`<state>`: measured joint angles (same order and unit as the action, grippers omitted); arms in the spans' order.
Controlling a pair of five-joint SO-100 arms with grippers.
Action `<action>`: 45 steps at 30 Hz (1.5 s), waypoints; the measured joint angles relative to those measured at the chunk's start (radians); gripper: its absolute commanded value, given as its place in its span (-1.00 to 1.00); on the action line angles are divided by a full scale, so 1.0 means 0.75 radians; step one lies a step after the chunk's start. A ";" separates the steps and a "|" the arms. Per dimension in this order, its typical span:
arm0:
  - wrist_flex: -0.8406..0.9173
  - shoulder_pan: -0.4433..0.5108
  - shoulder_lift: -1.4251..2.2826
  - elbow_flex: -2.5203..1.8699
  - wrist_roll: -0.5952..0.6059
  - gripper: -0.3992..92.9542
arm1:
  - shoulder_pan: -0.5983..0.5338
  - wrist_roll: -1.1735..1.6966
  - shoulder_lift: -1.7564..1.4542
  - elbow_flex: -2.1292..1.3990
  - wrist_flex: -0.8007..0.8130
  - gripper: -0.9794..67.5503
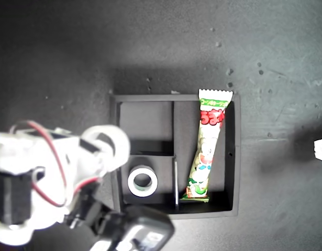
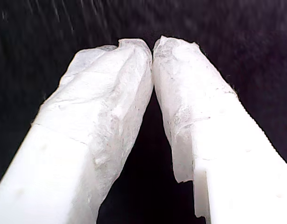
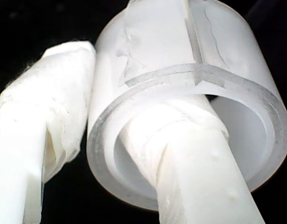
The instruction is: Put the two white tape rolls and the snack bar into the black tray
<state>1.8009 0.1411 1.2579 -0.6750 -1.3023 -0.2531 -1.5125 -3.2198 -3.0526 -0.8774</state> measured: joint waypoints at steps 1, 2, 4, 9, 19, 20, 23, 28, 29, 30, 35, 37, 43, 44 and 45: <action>0.008 -0.012 -0.074 0.063 0.016 -0.99 | 0.010 0.045 -0.033 -0.020 0.000 -0.99; 0.014 -0.022 -0.149 0.108 0.027 -0.99 | 0.027 0.078 -0.074 -0.047 0.012 -0.99; 0.014 -0.035 -0.260 0.147 0.025 -0.99 | 0.049 0.157 -0.076 -0.067 0.047 -0.99; 0.016 -0.035 -0.442 0.219 0.025 -0.99 | 0.067 0.403 -0.096 -0.076 0.110 -0.98; 0.016 -0.041 -0.695 0.417 0.057 -0.71 | 0.053 0.669 -0.096 -0.080 0.143 -0.95; 0.018 -0.039 -0.699 0.417 0.059 -0.69 | 0.043 0.687 -0.096 -0.080 0.143 -0.94; 0.018 -0.037 -0.695 0.395 0.059 -0.67 | 0.012 0.744 -0.096 -0.080 0.131 -0.91; 0.018 -0.047 -0.562 0.219 0.059 -0.68 | 0.012 0.787 -0.096 -0.080 -0.053 -0.82; 0.018 -0.055 -0.517 0.184 0.059 -0.68 | 0.012 0.789 -0.096 -0.080 -0.084 -0.82; 0.018 -0.061 -0.464 0.147 0.059 -0.68 | 0.012 0.787 -0.096 -0.080 -0.112 -0.83; 0.020 -0.098 -0.178 -0.053 0.078 -0.71 | 0.131 0.775 -0.096 -0.080 -0.282 -0.83; 0.020 -0.115 -0.051 -0.145 0.078 -0.78 | 0.200 0.706 -0.096 -0.080 -0.362 -0.83; 0.018 -0.190 0.335 -0.534 0.080 -0.99 | 0.286 0.595 -0.098 -0.080 -0.505 -0.83; 0.012 -0.207 0.405 -0.620 0.082 -0.99 | 0.292 0.579 -0.098 -0.080 -0.517 -0.82; -0.006 -0.227 0.479 -0.716 0.094 -0.99 | 0.297 0.571 -0.098 -0.080 -0.530 -0.83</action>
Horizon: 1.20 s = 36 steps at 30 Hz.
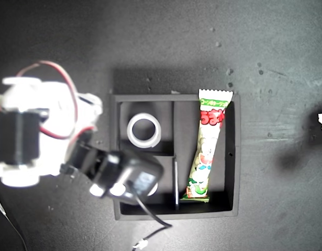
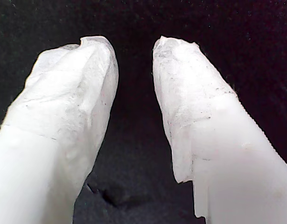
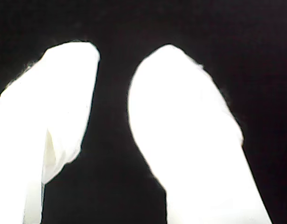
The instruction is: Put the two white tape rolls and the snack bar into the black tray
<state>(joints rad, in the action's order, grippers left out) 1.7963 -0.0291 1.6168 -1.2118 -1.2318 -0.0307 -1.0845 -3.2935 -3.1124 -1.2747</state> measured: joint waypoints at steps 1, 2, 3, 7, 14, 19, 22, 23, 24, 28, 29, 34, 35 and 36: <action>-0.037 -0.018 0.074 -0.100 0.020 -0.99 | 0.002 -0.020 -0.002 0.000 -0.014 -0.83; -0.086 -0.035 0.151 -0.209 0.059 -0.99 | 0.010 -0.020 -0.014 0.000 -0.027 -0.83; -0.149 -0.053 0.233 -0.319 0.106 -0.98 | 0.014 -0.022 -0.016 0.000 -0.031 -0.83; -0.366 -0.104 0.558 -0.781 0.143 -0.96 | 0.022 -0.033 -0.016 0.000 -0.053 -0.83; -0.736 -0.096 1.076 -1.469 0.074 -0.99 | 0.014 -0.039 -0.016 0.000 -0.053 -0.83; -0.969 -0.029 1.559 -1.998 0.049 -0.99 | 0.014 -0.039 -0.016 0.000 -0.053 -0.83; -0.929 0.000 1.990 -2.274 0.049 -0.98 | 0.014 -0.039 -0.016 0.000 -0.053 -0.83; -0.890 0.012 2.111 -2.326 0.041 -0.98 | 0.014 -0.041 -0.016 0.000 -0.053 -0.83; -0.871 0.020 2.201 -2.346 0.035 -0.98 | 0.014 -0.047 -0.016 0.000 -0.053 -0.83; -0.853 0.025 2.295 -2.475 0.020 -0.98 | 0.014 -0.049 -0.016 0.000 -0.053 -0.83; -0.853 0.025 2.295 -2.489 0.020 -0.98 | 0.014 -0.049 -0.016 0.000 -0.055 -0.83; -0.789 0.045 2.295 -2.491 0.045 -0.98 | 0.014 -0.049 -0.016 0.000 -0.057 -0.83; -0.751 0.051 2.295 -2.491 0.047 -0.98 | 0.014 -0.049 -0.016 0.000 -0.057 -0.83; -0.697 0.053 2.295 -2.491 0.037 -0.98 | 0.014 -0.049 -0.016 0.000 -0.057 -0.83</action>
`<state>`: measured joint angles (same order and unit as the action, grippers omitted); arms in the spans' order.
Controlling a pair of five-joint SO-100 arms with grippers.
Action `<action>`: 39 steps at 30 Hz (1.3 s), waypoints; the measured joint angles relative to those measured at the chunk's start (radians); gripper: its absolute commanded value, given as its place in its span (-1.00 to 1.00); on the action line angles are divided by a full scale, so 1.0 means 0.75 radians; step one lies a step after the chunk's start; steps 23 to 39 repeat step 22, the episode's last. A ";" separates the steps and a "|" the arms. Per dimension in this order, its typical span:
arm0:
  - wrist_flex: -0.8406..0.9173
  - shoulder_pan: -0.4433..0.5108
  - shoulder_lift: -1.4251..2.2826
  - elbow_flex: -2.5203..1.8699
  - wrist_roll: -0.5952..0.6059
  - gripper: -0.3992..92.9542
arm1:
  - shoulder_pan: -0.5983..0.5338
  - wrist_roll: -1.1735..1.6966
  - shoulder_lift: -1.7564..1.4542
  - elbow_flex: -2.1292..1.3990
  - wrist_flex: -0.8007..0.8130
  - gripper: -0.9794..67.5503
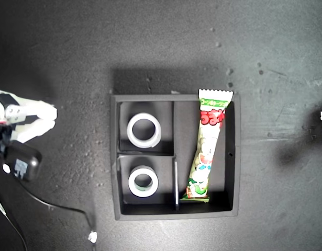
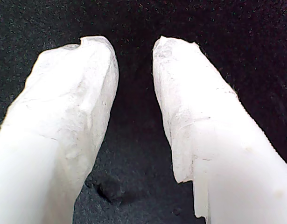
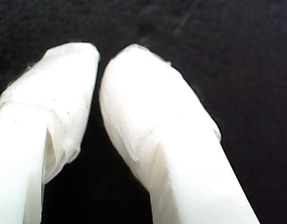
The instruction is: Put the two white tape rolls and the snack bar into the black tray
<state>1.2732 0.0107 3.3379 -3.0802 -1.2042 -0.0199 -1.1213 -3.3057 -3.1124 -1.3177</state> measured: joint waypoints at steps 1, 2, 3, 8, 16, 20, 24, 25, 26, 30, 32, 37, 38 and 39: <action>0.059 0.000 0.000 0.000 -0.039 -0.98 | 0.000 0.000 0.000 0.000 0.000 -0.83; 0.080 0.000 0.000 0.000 -0.100 -0.98 | 0.000 0.000 0.000 0.000 0.000 -0.83; 0.102 0.000 0.000 0.000 -0.174 -0.98 | 0.000 0.000 0.000 0.000 0.000 -0.83; 0.108 0.000 0.000 0.000 -0.164 -0.98 | 0.000 0.000 0.000 0.000 0.000 -0.83; 0.110 0.000 0.000 0.000 -0.151 -0.98 | 0.000 0.000 0.000 0.000 0.000 -0.83; 0.110 0.000 0.000 0.000 -0.151 -0.98 | 0.000 0.000 0.000 0.000 0.000 -0.83; 0.110 0.000 0.000 0.000 -0.151 -0.98 | 0.000 0.000 0.000 0.000 0.000 -0.83; 0.110 0.000 0.000 0.000 -0.151 -0.98 | 0.000 0.000 0.000 0.000 0.000 -0.83; 0.110 0.000 0.000 0.000 -0.151 -0.98 | 0.000 0.000 0.000 0.000 0.000 -0.83; 0.110 0.000 0.000 0.000 -0.151 -0.98 | 0.000 0.000 0.000 0.000 0.000 -0.83; 0.110 0.000 0.000 0.000 -0.151 -0.98 | 0.000 0.000 0.000 0.000 0.000 -0.83; 0.110 0.000 0.000 0.000 -0.151 -0.98 | 0.000 0.000 0.000 0.000 0.000 -0.83; 0.110 0.000 0.000 0.000 -0.151 -0.98 | 0.000 0.000 0.000 0.000 0.000 -0.83; 0.110 0.000 0.000 0.000 -0.151 -0.98 | 0.000 0.000 0.000 0.000 0.000 -0.83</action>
